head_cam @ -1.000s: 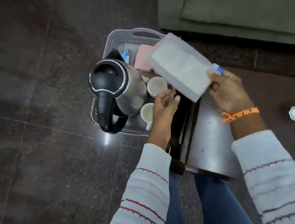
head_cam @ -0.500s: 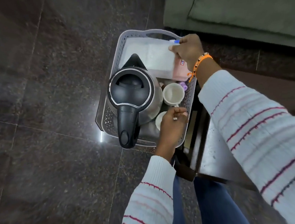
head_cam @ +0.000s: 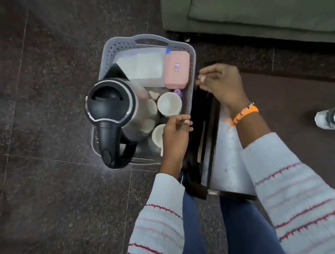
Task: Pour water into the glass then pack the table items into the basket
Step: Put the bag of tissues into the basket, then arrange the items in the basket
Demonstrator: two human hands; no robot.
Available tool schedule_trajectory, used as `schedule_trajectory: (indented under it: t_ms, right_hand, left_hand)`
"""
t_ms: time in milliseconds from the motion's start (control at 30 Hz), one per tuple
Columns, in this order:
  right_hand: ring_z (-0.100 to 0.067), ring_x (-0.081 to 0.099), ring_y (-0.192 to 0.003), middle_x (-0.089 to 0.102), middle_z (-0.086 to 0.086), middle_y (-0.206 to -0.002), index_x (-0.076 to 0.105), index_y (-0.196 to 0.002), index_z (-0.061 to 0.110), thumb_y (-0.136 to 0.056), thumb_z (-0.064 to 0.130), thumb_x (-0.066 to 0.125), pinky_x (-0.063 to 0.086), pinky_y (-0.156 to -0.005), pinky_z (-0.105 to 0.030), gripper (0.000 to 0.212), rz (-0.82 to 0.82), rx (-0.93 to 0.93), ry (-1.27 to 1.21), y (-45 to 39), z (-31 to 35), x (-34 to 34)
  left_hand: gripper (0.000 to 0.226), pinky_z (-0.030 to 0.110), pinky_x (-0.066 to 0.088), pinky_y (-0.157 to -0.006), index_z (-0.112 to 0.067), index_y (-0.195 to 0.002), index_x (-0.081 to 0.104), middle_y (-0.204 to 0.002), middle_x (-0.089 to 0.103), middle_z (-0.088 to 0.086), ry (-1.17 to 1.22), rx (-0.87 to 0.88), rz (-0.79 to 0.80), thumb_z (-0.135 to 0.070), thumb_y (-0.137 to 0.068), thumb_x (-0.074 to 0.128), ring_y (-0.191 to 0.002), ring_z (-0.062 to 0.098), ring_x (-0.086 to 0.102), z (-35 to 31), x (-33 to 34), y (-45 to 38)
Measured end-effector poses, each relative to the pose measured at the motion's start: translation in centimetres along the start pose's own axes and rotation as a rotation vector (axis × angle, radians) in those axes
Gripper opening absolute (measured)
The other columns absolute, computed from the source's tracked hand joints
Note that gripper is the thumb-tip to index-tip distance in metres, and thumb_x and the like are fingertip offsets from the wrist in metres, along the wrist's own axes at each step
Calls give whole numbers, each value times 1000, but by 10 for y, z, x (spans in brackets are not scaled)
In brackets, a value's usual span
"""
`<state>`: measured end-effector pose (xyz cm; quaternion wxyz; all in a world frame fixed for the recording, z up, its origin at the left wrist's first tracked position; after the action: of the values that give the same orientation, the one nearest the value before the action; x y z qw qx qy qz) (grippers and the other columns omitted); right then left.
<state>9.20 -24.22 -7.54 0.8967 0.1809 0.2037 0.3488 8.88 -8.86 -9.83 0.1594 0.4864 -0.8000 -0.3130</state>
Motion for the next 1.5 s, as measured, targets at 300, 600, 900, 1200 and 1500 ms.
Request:
schedule_trajectory:
  t_ms: [300, 600, 900, 1200, 1500]
  right_hand:
    - [-5, 64, -61, 60, -4, -75, 58, -104, -9, -87, -8, 54, 54, -62, -11, 18, -2, 209, -163, 79, -100, -142]
    - [-11, 62, -61, 61, -5, -73, 62, -92, 3, -86, -7, 55, 53, -62, -14, 14, -91, 302, -152, 102, -188, -340]
    - [-15, 54, -56, 57, -11, -74, 53, -100, 5, -89, -4, 45, 51, -54, -21, 16, -361, 385, -181, 63, -242, -481]
    - [-28, 59, -71, 61, -19, -93, 44, -135, 12, -93, 9, 41, 55, -86, -46, 42, -323, 380, 58, 3, -248, -511]
    - [-24, 59, -65, 57, -13, -82, 39, -140, 12, -93, 8, 41, 53, -75, -36, 47, -258, 424, 0, 11, -248, -508]
  left_hand:
    - [22, 20, 49, -76, -22, -87, 61, -84, 62, -2, -80, 2, 26, -6, -94, 48, -75, 7, 59, 43, 109, 64]
    - [24, 16, 50, -68, -22, -87, 59, -82, 61, -1, -88, -140, 125, -4, -95, 46, -73, 8, 60, 106, 304, 122]
    - [39, 21, 50, -75, -12, -131, 46, -93, 55, -4, -212, -183, 162, -4, -93, 50, -77, 12, 58, 113, 421, 119]
    - [63, 44, 31, -115, -21, -149, 24, -157, 26, 1, -461, -79, 227, -10, -93, 51, -141, 20, 30, 93, 451, 94]
    - [62, 31, 32, -112, -20, -150, 20, -157, 24, 1, -558, -57, 325, -6, -95, 44, -130, 10, 37, 88, 454, 100]
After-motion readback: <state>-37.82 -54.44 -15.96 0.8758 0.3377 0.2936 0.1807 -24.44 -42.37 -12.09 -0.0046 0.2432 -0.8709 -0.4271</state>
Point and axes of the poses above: each hand's wrist, its own y-axis away from the middle knuckle, its own x-axis out of the palm, z = x × y, the point moved 1 cm from there along -y, towards the middle knuckle
